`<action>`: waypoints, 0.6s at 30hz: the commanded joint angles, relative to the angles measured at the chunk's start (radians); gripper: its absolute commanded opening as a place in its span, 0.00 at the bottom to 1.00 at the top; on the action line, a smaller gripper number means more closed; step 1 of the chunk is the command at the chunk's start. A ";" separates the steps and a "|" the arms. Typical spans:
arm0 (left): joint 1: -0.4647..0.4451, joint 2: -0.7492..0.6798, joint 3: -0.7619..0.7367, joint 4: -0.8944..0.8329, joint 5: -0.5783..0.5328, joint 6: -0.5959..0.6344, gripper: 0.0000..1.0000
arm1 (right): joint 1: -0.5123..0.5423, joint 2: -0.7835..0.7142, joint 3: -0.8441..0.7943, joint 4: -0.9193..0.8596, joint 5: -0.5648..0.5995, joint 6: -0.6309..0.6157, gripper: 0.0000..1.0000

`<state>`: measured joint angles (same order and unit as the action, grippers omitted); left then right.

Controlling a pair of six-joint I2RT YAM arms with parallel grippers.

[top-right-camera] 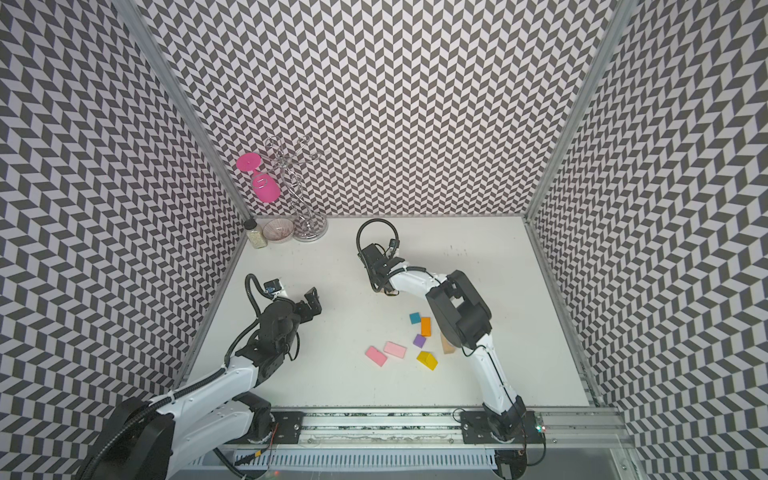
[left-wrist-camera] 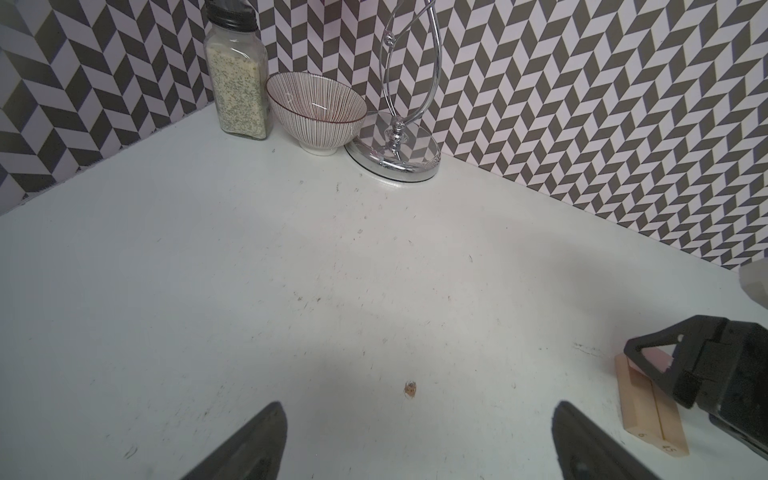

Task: Build the wood block tower
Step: 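Carry the pink block with the right gripper onto the wooden pair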

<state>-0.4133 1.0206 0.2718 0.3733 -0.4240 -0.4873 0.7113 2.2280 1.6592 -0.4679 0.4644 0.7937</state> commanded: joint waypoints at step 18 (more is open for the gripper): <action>0.004 -0.008 -0.011 0.029 0.002 0.004 1.00 | 0.011 -0.049 -0.024 0.012 -0.003 -0.002 0.40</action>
<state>-0.4133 1.0206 0.2714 0.3737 -0.4236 -0.4873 0.7132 2.2208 1.6501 -0.4656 0.4603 0.7864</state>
